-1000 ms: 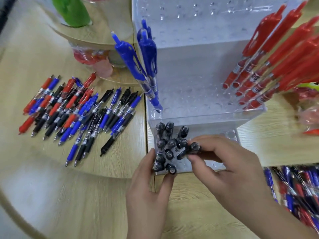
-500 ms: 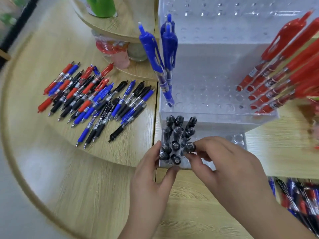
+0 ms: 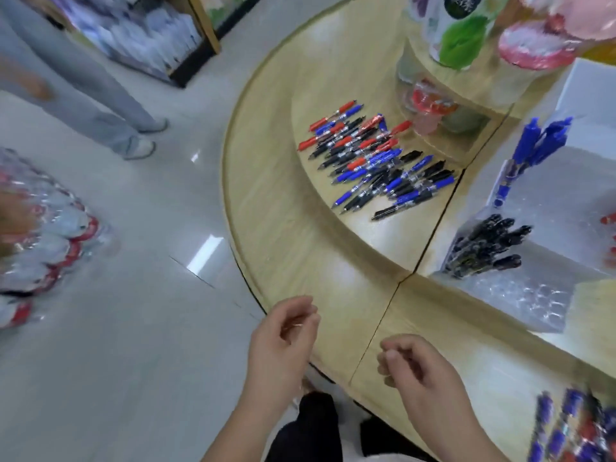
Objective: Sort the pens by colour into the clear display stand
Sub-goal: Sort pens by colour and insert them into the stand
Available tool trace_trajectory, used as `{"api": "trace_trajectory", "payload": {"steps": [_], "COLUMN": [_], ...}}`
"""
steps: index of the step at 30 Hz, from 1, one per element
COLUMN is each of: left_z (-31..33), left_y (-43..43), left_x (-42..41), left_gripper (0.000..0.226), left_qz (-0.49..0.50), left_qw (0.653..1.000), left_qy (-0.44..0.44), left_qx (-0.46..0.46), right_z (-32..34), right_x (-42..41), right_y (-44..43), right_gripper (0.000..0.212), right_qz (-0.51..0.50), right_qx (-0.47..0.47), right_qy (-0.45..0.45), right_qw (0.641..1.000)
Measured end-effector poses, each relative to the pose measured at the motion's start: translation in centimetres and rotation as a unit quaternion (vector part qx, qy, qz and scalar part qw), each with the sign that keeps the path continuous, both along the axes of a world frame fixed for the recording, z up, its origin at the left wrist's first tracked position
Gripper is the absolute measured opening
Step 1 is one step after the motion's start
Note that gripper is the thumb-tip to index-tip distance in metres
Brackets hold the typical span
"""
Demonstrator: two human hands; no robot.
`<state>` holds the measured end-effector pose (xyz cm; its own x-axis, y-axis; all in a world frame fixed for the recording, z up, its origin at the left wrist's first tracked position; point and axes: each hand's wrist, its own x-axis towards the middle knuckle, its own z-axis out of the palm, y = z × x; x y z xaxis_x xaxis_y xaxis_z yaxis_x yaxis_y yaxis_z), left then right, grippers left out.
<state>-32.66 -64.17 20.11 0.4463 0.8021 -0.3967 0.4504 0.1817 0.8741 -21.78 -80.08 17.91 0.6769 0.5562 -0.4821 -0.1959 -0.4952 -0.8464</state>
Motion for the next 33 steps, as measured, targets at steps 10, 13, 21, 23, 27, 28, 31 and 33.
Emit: {"api": "trace_trajectory", "payload": {"steps": [10,13,21,23,27,28,31,33], "left_z": [0.8,0.7,1.3,1.0,0.1,-0.1,-0.6,-1.1], "left_y": [11.4,17.1,29.8,32.3,37.2,38.5,42.1,44.4], "left_x": [-9.6,-10.3,-7.9,-6.5,-2.8,-1.6,2.8,5.8], "left_gripper": [0.023,0.026,0.034,0.033,0.033,0.032,0.031,0.031], "left_qz": [0.085,0.030,-0.128,-0.151,-0.203,-0.215,-0.263,-0.301], "left_qw": [0.996,0.998,0.991,0.988,0.979,0.976,0.965,0.953], "left_qy": [-0.024,-0.025,-0.009,-0.005,0.008,0.015,0.019,0.020], "left_qx": [-0.028,-0.040,-0.034,-0.027,-0.010,-0.004,0.016,0.028], "right_z": [0.3,-0.1,-0.5,-1.1,-2.2,-2.6,-3.6,-4.0], "right_x": [-6.5,-8.3,-9.2,-8.9,-7.4,-6.8,-4.3,-2.6], "right_y": [15.8,20.4,27.6,29.4,34.3,35.7,40.0,42.5], "right_gripper": [0.013,0.013,0.013,0.014,0.013,0.013,0.013,0.013], "right_qz": [-0.048,-0.092,-0.226,-0.254,-0.288,-0.298,-0.339,-0.372], "right_qx": [0.026,0.020,0.006,0.003,0.016,0.018,0.027,0.033], "right_qy": [0.032,0.015,0.012,0.012,0.015,0.019,0.030,0.045], "right_qw": [0.998,0.995,0.974,0.967,0.957,0.954,0.940,0.926]}}
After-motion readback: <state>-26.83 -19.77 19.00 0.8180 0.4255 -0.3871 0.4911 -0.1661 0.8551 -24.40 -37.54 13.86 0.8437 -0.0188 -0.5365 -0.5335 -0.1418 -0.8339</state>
